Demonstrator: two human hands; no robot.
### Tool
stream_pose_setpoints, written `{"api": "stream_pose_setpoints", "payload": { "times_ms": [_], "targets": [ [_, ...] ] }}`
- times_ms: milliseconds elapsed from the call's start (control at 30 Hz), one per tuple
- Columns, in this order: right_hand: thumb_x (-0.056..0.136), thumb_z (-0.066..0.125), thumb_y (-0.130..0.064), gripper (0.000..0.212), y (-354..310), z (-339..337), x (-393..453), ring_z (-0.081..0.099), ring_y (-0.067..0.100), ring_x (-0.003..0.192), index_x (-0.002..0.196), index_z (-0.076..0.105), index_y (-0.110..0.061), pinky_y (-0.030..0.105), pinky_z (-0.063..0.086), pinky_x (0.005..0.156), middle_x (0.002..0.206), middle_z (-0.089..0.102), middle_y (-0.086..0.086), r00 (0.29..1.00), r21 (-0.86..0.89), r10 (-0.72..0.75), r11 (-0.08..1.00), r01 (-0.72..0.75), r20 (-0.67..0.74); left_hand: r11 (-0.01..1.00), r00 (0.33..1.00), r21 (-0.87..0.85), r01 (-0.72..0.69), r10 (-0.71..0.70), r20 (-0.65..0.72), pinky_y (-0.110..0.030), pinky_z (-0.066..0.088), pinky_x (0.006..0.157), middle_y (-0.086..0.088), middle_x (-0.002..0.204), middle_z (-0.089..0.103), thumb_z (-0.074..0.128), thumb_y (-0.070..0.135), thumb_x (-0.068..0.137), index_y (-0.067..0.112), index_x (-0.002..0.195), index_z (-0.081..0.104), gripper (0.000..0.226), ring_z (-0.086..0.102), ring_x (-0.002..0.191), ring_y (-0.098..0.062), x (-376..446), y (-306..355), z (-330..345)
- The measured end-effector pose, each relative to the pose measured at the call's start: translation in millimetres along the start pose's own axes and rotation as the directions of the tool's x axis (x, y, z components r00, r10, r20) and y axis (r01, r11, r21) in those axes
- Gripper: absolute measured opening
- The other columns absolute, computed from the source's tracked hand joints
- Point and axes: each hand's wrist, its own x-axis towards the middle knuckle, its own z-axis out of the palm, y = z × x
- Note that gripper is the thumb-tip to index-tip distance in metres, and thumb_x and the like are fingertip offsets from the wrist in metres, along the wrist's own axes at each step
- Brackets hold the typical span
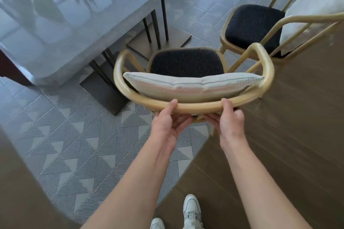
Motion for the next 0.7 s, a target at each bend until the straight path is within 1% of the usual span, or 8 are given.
{"api": "stream_pose_setpoints", "payload": {
  "times_ms": [133, 300, 400, 433, 500, 533, 633, 700],
  "targets": [
    [0.102, 0.052, -0.028, 0.040, 3.1, -23.6, -4.3, 0.075, 0.015, 0.075, 0.129, 0.044, 0.001, 0.033, 0.063, 0.068, 0.112, 0.065, 0.015, 0.997, -0.014, -0.021, 1.000, 0.020, -0.070, 0.999, 1.000, -0.041, 0.027, -0.027, 0.004, -0.033, 0.061, 0.061, -0.024, 0.113, 0.073, 0.071, 0.022, 0.093, 0.006, 0.134, 0.057, 0.046, 0.077, 0.084, -0.029, -17.4, -30.6, 1.0],
    [0.100, 0.058, -0.030, 0.043, 7.3, -36.2, -8.7, 0.072, 0.024, 0.104, 0.136, 0.047, -0.008, 0.034, 0.062, 0.078, 0.123, 0.066, 0.011, 0.992, 0.011, -0.082, 0.996, 0.084, -0.100, 0.997, 0.998, 0.055, 0.058, -0.057, -0.019, -0.037, 0.063, 0.063, -0.017, 0.113, 0.074, 0.069, 0.028, 0.095, 0.008, 0.129, 0.059, 0.041, 0.077, 0.088, -0.028, -25.7, -36.8, 6.4],
    [0.090, 0.074, -0.025, 0.067, 12.7, -29.2, -16.3, 0.065, 0.015, 0.116, 0.145, 0.038, -0.012, 0.038, 0.057, 0.096, 0.131, 0.062, 0.001, 0.993, -0.047, -0.094, 0.995, 0.091, -0.072, 0.971, 0.996, 0.239, -0.008, 0.028, -0.079, -0.043, 0.064, 0.070, -0.014, 0.109, 0.071, 0.073, 0.040, 0.090, 0.007, 0.123, 0.059, 0.049, 0.074, 0.090, -0.026, -26.4, -28.8, -4.3],
    [0.086, 0.078, -0.023, 0.077, 15.3, -24.4, -20.4, 0.063, 0.010, 0.117, 0.148, 0.033, -0.013, 0.033, 0.055, 0.098, 0.136, 0.058, -0.002, 0.994, -0.070, -0.093, 0.994, 0.089, -0.061, 0.964, 0.992, 0.264, -0.035, 0.065, -0.107, -0.045, 0.064, 0.072, -0.013, 0.109, 0.069, 0.073, 0.044, 0.089, 0.007, 0.124, 0.059, 0.052, 0.073, 0.091, -0.026, -25.3, -24.0, -9.7],
    [0.085, 0.079, -0.018, 0.086, 23.7, -12.9, -28.4, 0.058, 0.000, 0.115, 0.152, 0.026, -0.016, 0.012, 0.051, 0.091, 0.141, 0.050, -0.006, 0.992, -0.100, -0.107, 0.990, 0.100, -0.066, 0.967, 0.976, 0.243, -0.080, 0.126, -0.179, -0.044, 0.064, 0.072, -0.013, 0.112, 0.068, 0.071, 0.049, 0.089, 0.008, 0.125, 0.058, 0.056, 0.072, 0.095, -0.025, -21.1, -10.5, -21.6],
    [0.084, 0.079, -0.016, 0.089, 28.7, -9.2, -30.3, 0.057, -0.001, 0.115, 0.154, 0.024, -0.017, 0.009, 0.050, 0.091, 0.141, 0.048, -0.007, 0.989, -0.089, -0.111, 0.991, 0.102, -0.094, 0.969, 0.966, 0.228, -0.096, 0.146, -0.213, -0.043, 0.064, 0.071, -0.013, 0.114, 0.068, 0.070, 0.048, 0.090, 0.008, 0.126, 0.056, 0.056, 0.071, 0.097, -0.025, -18.1, -2.8, -25.8],
    [0.083, 0.080, -0.018, 0.086, 41.5, 3.7, -34.6, 0.062, 0.003, 0.111, 0.153, 0.029, -0.021, 0.022, 0.056, 0.092, 0.135, 0.055, -0.006, 0.983, 0.052, -0.050, 0.997, 0.060, -0.179, 0.944, 0.932, 0.280, -0.173, 0.249, -0.265, -0.043, 0.063, 0.077, -0.009, 0.116, 0.064, 0.067, 0.044, 0.093, 0.012, 0.123, 0.049, 0.048, 0.069, 0.101, -0.022, -5.2, 21.2, -42.6],
    [0.084, 0.079, -0.026, 0.083, 47.6, 9.5, -35.6, 0.064, 0.010, 0.114, 0.152, 0.031, -0.029, 0.039, 0.056, 0.098, 0.132, 0.057, -0.008, 0.983, 0.084, -0.021, 0.996, 0.037, -0.182, 0.920, 0.921, 0.336, -0.202, 0.295, -0.255, -0.043, 0.062, 0.083, -0.007, 0.118, 0.063, 0.067, 0.043, 0.094, 0.014, 0.122, 0.049, 0.043, 0.066, 0.106, -0.022, 5.5, 33.3, -51.3]
  ]
}}
